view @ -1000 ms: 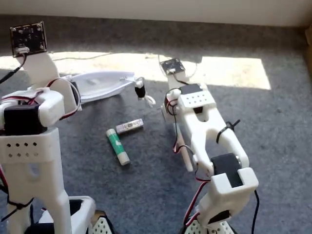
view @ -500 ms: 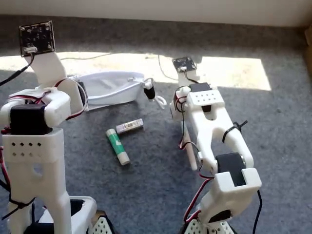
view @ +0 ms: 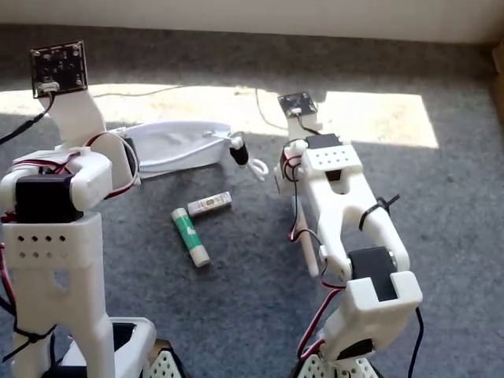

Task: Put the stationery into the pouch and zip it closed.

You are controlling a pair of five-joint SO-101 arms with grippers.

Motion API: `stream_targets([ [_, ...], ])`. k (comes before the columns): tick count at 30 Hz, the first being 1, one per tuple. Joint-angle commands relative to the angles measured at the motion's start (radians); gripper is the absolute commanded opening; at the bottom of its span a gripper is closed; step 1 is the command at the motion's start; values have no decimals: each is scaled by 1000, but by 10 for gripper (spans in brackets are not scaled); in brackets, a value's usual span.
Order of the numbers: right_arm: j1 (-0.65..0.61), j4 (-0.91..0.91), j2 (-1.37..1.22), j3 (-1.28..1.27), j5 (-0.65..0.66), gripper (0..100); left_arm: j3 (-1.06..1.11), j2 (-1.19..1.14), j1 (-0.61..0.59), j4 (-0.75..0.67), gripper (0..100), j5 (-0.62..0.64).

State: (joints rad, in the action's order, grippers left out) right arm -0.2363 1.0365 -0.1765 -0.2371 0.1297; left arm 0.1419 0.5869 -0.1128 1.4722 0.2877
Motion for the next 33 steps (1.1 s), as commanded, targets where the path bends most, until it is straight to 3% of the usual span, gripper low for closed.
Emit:
stream_targets([
  [1, -7, 7, 67, -18, 17, 7, 5, -5, -27, -5, 7, -11],
  [10, -36, 2, 67, -93, 17, 110, 7, -5, -30, -3, 7, -11],
  [21, -36, 7, -111, -54, 17, 92, 27, -5, -30, -5, 7, -12],
  [24, -36, 7, -111, -41, 18, 4, 28, -5, -30, -9, 7, -12],
  [33, -31, 10, 45, -47, 18, 4, 28, -5, -30, -17, 7, -12],
])
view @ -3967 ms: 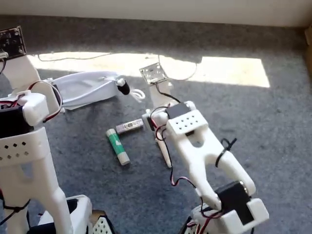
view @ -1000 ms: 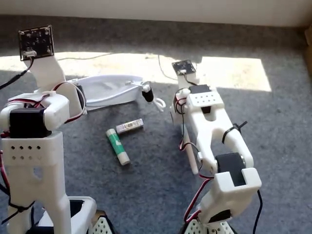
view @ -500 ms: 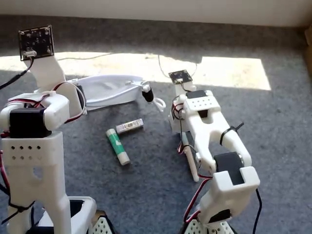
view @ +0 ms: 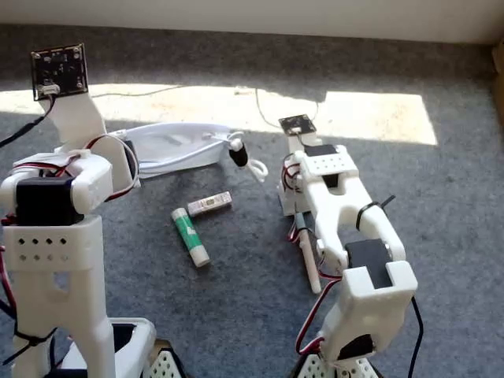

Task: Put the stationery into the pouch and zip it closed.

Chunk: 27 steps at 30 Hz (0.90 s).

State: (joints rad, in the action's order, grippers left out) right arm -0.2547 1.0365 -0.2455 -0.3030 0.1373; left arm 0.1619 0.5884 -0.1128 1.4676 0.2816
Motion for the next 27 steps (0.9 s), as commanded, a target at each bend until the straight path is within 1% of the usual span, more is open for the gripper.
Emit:
stream_targets([
  [1, -13, 10, 160, 18, 11, 4, 8, -7, -30, -12, 7, -6],
  [14, -21, 145, 748, -38, 5, 4, 5, -7, -30, -12, 7, -6],
  [17, -71, 145, 892, -36, 5, 4, 2, -7, -30, -12, 7, -6],
  [21, -185, 114, 1053, -33, 5, 4, 1, -7, -30, -12, 7, -6],
  [27, -343, -24, 1182, -30, 5, 4, -1, -7, -28, -14, 8, -6],
])
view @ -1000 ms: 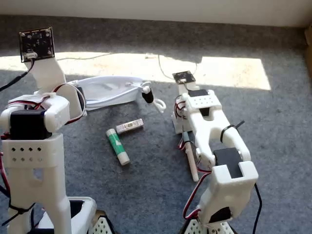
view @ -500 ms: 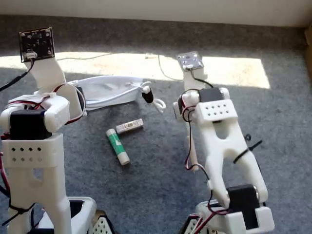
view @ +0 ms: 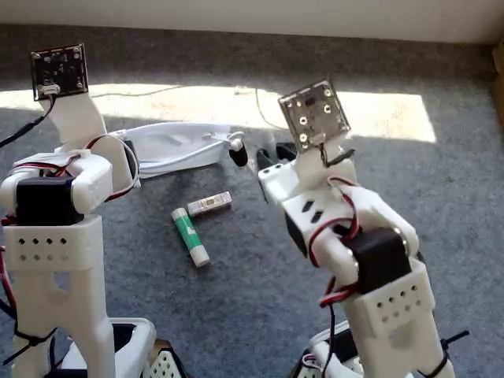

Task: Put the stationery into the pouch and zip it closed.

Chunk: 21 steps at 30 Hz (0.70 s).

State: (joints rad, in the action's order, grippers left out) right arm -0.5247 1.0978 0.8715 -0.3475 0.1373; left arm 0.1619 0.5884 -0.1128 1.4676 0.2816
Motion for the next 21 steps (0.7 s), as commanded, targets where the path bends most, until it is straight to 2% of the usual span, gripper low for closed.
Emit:
stream_targets([
  [1, -91, -114, 74, 15, 5, 4, -1, -7, -28, -14, 8, -6],
  [9, -199, -357, 85, 15, 5, 4, -1, -7, -28, -14, 8, -6],
  [21, -285, -567, 81, 16, 5, 4, -1, -7, -28, -14, 8, -6],
])
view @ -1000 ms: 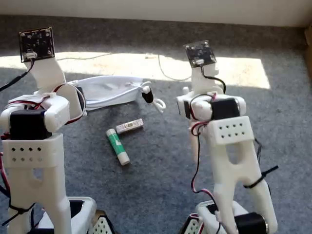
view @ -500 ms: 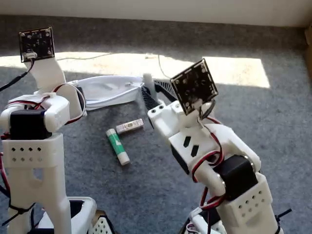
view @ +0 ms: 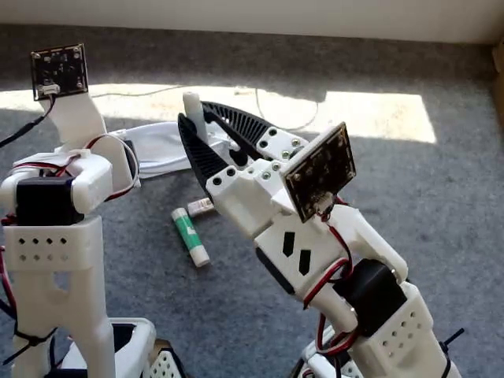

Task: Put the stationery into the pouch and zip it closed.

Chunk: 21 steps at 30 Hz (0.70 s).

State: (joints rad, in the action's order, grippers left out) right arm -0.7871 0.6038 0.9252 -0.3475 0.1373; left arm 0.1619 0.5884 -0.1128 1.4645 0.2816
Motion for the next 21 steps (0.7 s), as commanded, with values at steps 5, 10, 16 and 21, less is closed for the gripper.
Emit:
stream_targets([
  [5, -31, -182, 27, 10, 5, 4, -1, -7, -28, -11, 8, -6],
  [10, -31, -292, 25, 5, 5, 4, -1, -7, -28, -11, 8, -6],
  [16, -31, -298, 25, 5, 5, 4, -1, -7, -28, -11, 8, -6],
  [21, -31, -341, 24, -33, 8, 4, -1, -7, -28, -11, 8, -6],
])
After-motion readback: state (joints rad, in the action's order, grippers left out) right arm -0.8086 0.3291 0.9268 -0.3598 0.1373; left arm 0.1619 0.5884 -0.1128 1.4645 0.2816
